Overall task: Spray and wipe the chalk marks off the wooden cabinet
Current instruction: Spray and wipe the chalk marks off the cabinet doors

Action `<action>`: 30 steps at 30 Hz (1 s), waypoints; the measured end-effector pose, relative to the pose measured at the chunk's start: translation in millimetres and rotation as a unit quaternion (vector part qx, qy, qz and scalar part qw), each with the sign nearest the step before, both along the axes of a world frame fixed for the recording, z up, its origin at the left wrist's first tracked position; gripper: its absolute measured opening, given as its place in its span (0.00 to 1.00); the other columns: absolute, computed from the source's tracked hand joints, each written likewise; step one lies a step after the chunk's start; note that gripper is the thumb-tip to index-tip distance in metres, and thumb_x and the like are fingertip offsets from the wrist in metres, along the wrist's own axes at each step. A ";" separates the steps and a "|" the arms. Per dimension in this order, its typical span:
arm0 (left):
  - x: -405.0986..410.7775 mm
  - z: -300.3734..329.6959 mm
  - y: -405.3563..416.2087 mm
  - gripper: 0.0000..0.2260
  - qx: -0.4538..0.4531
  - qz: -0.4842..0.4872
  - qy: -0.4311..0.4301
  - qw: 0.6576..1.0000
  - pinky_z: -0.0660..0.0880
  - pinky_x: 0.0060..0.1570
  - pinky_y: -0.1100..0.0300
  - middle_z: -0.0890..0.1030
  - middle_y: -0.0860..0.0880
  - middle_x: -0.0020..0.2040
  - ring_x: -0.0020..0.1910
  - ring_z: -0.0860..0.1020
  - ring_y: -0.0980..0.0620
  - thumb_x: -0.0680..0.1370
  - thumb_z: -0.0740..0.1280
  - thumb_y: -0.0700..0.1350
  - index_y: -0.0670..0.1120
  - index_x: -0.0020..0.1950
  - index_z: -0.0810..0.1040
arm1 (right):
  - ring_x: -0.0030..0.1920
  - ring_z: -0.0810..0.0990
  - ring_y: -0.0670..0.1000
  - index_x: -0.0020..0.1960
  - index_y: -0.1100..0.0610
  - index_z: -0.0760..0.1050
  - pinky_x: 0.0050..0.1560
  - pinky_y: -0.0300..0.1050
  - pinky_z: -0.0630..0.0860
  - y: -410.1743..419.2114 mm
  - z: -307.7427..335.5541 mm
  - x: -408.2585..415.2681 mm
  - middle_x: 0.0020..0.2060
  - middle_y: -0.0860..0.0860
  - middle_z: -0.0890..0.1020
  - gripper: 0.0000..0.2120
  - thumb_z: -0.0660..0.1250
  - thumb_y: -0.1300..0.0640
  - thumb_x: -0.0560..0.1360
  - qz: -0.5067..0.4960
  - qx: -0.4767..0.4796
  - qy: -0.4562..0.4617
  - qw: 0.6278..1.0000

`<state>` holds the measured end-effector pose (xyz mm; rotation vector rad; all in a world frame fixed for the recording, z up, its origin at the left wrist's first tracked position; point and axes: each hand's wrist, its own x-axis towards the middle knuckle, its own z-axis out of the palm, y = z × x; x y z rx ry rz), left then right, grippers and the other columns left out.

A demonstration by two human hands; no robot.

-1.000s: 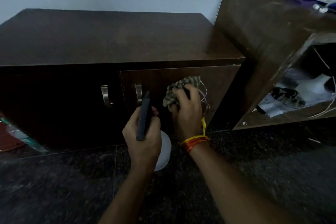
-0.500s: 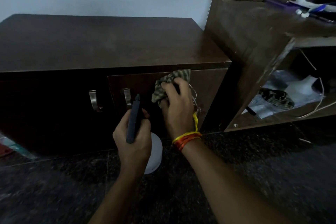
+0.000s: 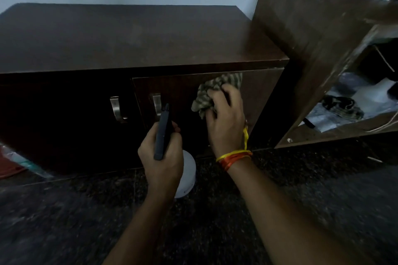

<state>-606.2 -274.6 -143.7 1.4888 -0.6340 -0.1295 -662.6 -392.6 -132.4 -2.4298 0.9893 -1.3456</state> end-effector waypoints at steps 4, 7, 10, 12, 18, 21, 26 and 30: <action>1.7 -7.1 -0.4 0.04 0.003 -0.005 0.010 1.000 0.69 0.31 0.46 0.74 0.38 0.35 0.32 0.71 0.36 0.75 0.62 0.43 0.48 0.44 0.76 | 0.59 0.74 0.63 0.54 0.60 0.77 0.55 0.55 0.76 -3.3 -44.0 -9.9 0.58 0.62 0.74 0.15 0.62 0.65 0.69 0.004 0.058 0.054 0.997; 3.2 -10.2 -0.9 0.04 0.005 -0.005 0.007 1.000 0.68 0.31 0.45 0.73 0.35 0.35 0.32 0.70 0.34 0.76 0.62 0.41 0.47 0.44 0.76 | 0.59 0.74 0.62 0.54 0.61 0.77 0.56 0.55 0.75 -4.4 -39.8 -11.9 0.57 0.61 0.74 0.16 0.65 0.69 0.67 0.013 0.057 0.032 0.998; 4.5 -9.9 -4.8 0.05 0.008 0.001 0.002 1.000 0.67 0.30 0.49 0.71 0.34 0.33 0.31 0.68 0.36 0.75 0.62 0.42 0.50 0.41 0.74 | 0.58 0.75 0.61 0.54 0.61 0.78 0.54 0.53 0.76 -4.3 -10.4 -2.9 0.56 0.61 0.73 0.15 0.67 0.69 0.68 -0.003 0.022 -0.032 0.999; 4.6 -9.7 -8.3 0.06 0.009 0.001 0.001 1.000 0.66 0.29 0.51 0.70 0.35 0.32 0.30 0.68 0.37 0.75 0.61 0.42 0.50 0.39 0.72 | 0.58 0.75 0.59 0.55 0.61 0.77 0.53 0.51 0.77 -5.2 1.0 3.1 0.57 0.60 0.73 0.14 0.67 0.68 0.70 -0.005 0.003 -0.061 0.998; 6.0 -19.5 -9.7 0.05 0.009 -0.010 -0.002 1.000 0.66 0.29 0.48 0.70 0.35 0.32 0.30 0.68 0.36 0.74 0.61 0.41 0.47 0.40 0.74 | 0.58 0.74 0.63 0.54 0.60 0.77 0.54 0.51 0.74 -8.5 -54.0 -0.5 0.58 0.63 0.74 0.14 0.66 0.65 0.69 -0.016 0.002 -0.001 1.000; 10.3 -27.0 -5.8 0.04 0.012 -0.012 0.004 1.000 0.69 0.28 0.48 0.74 0.39 0.33 0.30 0.70 0.37 0.74 0.62 0.41 0.47 0.43 0.76 | 0.56 0.74 0.62 0.53 0.59 0.74 0.53 0.50 0.75 -4.2 -93.8 -8.1 0.56 0.62 0.73 0.12 0.63 0.61 0.69 0.009 0.061 0.046 0.997; 15.5 -26.7 -6.6 0.05 0.016 -0.003 -0.002 1.000 0.69 0.28 0.47 0.73 0.40 0.32 0.30 0.70 0.36 0.74 0.62 0.41 0.48 0.42 0.76 | 0.55 0.72 0.54 0.53 0.61 0.76 0.54 0.46 0.73 -8.7 -85.6 -8.8 0.55 0.59 0.72 0.15 0.67 0.67 0.67 0.000 0.069 0.005 0.998; 14.1 -22.6 -9.3 0.06 0.004 -0.009 -0.006 1.000 0.68 0.27 0.51 0.71 0.45 0.29 0.29 0.70 0.37 0.75 0.62 0.40 0.50 0.41 0.76 | 0.55 0.73 0.56 0.52 0.61 0.75 0.50 0.44 0.72 -5.3 -79.4 -3.7 0.56 0.60 0.72 0.14 0.67 0.66 0.66 -0.039 0.056 -0.032 0.997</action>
